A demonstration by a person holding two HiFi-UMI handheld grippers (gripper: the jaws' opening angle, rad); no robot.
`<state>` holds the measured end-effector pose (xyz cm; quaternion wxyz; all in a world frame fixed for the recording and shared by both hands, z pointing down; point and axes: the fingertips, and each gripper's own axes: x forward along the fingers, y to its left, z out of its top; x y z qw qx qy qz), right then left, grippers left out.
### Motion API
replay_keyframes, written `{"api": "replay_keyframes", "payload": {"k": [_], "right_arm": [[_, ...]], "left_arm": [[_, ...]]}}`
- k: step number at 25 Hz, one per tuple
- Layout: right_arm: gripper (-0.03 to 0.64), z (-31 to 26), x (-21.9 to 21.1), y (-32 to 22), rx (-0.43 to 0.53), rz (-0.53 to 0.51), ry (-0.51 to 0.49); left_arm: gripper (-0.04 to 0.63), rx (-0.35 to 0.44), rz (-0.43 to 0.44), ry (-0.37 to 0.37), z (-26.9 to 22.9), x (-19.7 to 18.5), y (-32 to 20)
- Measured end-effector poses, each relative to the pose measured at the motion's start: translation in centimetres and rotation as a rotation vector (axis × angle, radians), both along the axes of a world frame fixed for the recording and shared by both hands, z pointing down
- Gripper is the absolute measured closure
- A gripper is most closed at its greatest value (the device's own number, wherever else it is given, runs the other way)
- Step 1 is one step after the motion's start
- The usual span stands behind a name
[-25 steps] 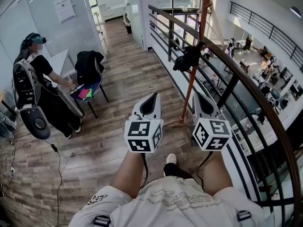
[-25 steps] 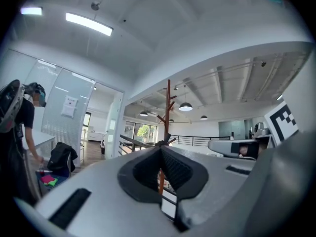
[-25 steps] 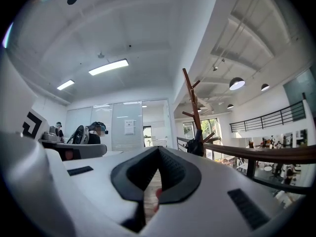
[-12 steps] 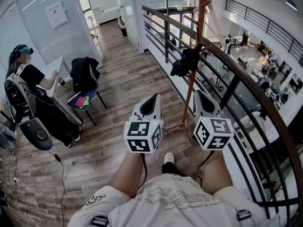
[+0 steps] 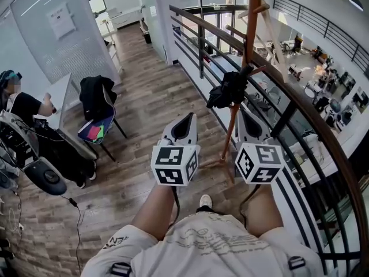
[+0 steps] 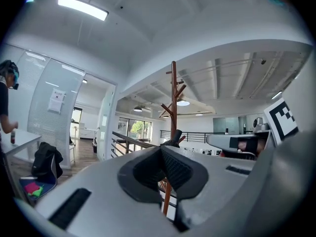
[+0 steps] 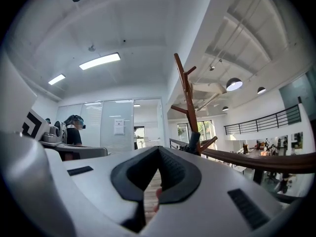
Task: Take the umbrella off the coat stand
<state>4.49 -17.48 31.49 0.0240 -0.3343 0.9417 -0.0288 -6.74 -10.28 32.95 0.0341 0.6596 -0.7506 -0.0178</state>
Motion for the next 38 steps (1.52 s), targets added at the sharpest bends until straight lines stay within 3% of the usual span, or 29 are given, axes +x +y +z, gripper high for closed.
{"api": "replay_keyframes", "payload": {"k": [13,22,28,34,38], "right_arm": [[0.624,-2.9,-3.9,-11.9,0.043,0.041,-0.003],[0.624,-2.7,-5.4,-16.2,0.08,0.096,0.046],[0.624,-2.5,-6.2,-19.2,0.093,0.225,0.076],[0.624,-2.9,-6.4,-21.3,0.092,0.406,0.065],[0.624,-3.1,-7.2,-21.9,0.115,0.526,0.126]], "left_arm": [[0.598,0.002,0.063,-0.009,-1.8,-4.1,-13.5],[0.598,0.013,0.138,0.031,-1.1,-5.6,-19.1],[0.598,-0.004,0.243,0.031,-0.8,-7.1,-23.3],[0.598,-0.022,0.416,-0.003,-0.5,-7.8,-27.2],[0.598,-0.019,0.506,0.006,-0.9,-8.8,-28.6]]}}
